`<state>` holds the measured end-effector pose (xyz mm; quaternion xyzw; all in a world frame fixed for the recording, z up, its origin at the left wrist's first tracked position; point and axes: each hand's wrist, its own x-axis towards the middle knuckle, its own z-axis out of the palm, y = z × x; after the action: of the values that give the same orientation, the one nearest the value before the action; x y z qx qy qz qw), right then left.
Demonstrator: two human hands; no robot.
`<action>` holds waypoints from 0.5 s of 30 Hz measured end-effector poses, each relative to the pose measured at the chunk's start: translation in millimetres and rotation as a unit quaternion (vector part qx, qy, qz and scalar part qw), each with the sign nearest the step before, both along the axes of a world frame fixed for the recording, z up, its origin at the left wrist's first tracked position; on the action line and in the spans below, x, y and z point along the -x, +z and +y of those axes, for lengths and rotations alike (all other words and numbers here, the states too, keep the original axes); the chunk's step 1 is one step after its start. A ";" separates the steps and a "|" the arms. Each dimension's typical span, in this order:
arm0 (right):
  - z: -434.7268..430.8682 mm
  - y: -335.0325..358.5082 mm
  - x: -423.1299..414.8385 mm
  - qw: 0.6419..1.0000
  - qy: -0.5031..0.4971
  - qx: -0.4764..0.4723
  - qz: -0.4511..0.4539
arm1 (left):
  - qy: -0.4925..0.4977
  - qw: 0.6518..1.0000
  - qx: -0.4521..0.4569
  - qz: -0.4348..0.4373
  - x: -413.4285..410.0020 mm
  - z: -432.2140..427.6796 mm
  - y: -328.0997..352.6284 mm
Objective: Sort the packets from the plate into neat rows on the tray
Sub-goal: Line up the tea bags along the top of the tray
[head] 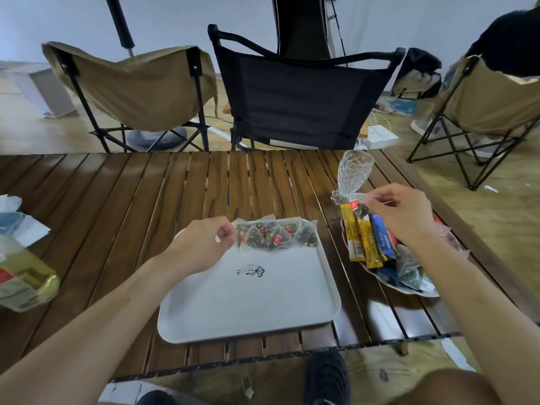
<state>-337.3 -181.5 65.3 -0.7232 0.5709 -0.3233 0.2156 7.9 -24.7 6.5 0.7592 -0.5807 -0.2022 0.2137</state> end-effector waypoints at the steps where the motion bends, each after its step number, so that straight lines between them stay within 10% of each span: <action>1: 6.7 3.9 -6.3 0.999 0.030 -0.027 -0.004 | 0.009 1.000 0.000 0.008 -4.0 2.0 1.4; 15: 80.7 -21.6 -128.0 0.934 0.269 -0.227 0.068 | 0.027 0.995 -0.099 -0.019 -37.3 31.7 -2.9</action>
<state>-209.3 -100.8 43.6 -0.8019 0.4261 -0.0654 0.4136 45.2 7.0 3.7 0.7955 -0.5412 -0.2387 0.1314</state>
